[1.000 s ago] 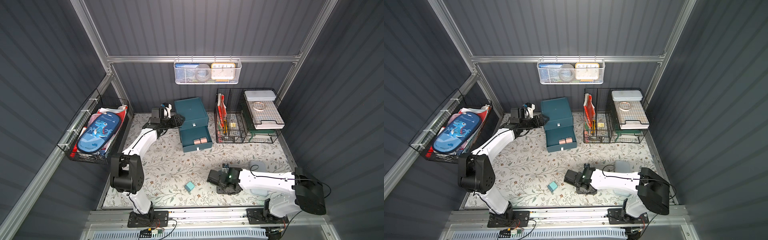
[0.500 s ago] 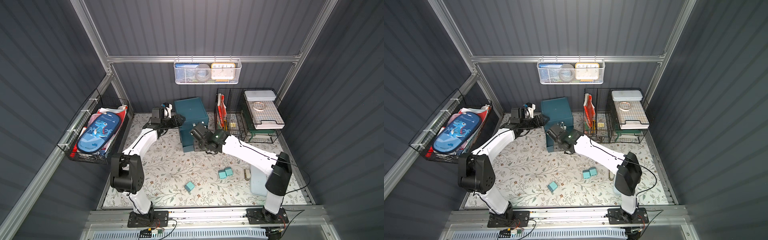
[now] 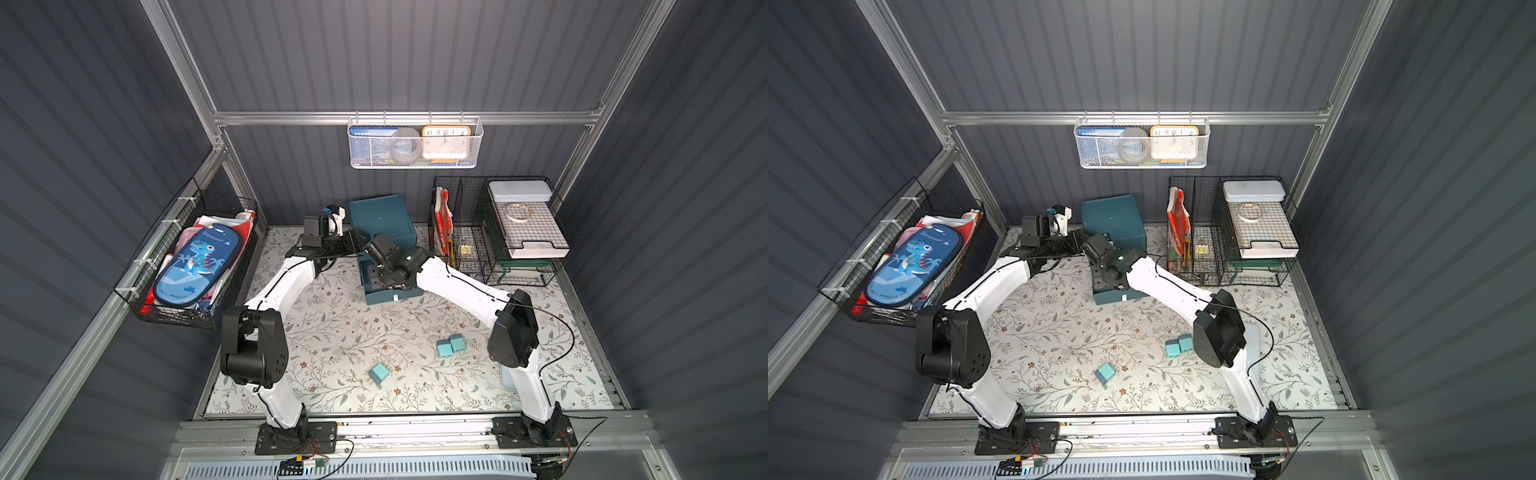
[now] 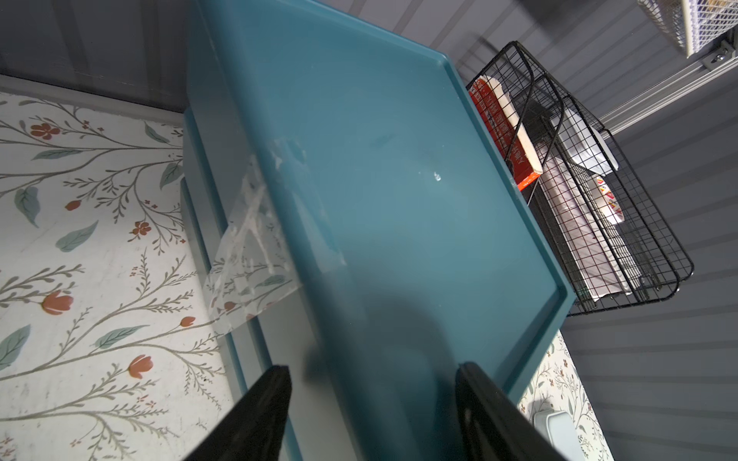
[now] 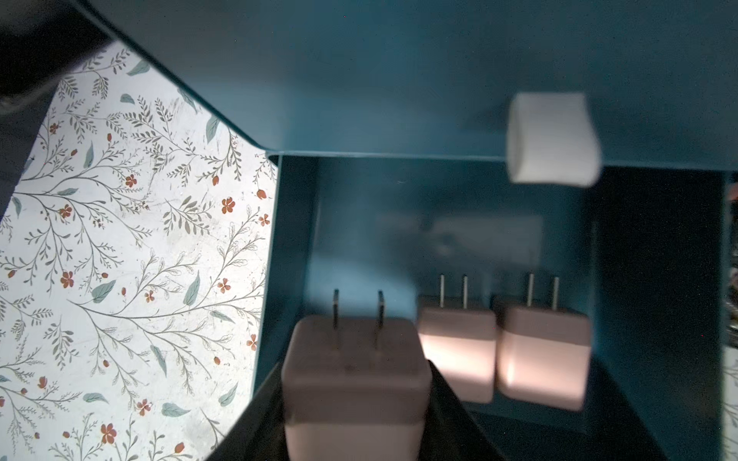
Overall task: Place the plugs into the drawer by color
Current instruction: Place the plug in the drawer.
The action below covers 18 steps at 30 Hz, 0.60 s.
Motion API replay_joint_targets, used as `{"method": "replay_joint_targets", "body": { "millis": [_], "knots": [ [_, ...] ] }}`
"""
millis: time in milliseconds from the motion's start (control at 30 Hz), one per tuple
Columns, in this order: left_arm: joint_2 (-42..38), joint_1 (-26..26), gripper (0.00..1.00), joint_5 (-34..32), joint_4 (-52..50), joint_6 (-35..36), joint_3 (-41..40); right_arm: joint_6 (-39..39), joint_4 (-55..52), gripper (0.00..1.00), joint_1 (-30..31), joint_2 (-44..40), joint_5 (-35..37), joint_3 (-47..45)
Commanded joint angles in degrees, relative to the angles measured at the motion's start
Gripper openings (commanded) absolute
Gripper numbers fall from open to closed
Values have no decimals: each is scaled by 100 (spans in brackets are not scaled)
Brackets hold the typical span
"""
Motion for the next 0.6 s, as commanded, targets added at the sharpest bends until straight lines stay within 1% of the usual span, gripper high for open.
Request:
{"method": "replay_joint_targets", "body": {
  "millis": [0, 367, 567],
  "knots": [
    [45, -49, 70, -50, -510, 118, -154, -23, 32, 36, 3, 145, -215, 122],
    [56, -49, 70, -49, -510, 113, -139, 25, 149, 45, -15, 395, -599, 138],
    [92, -53, 71, -40, -519, 113, -119, -85, 70, 56, -41, 445, -659, 297]
  ]
}}
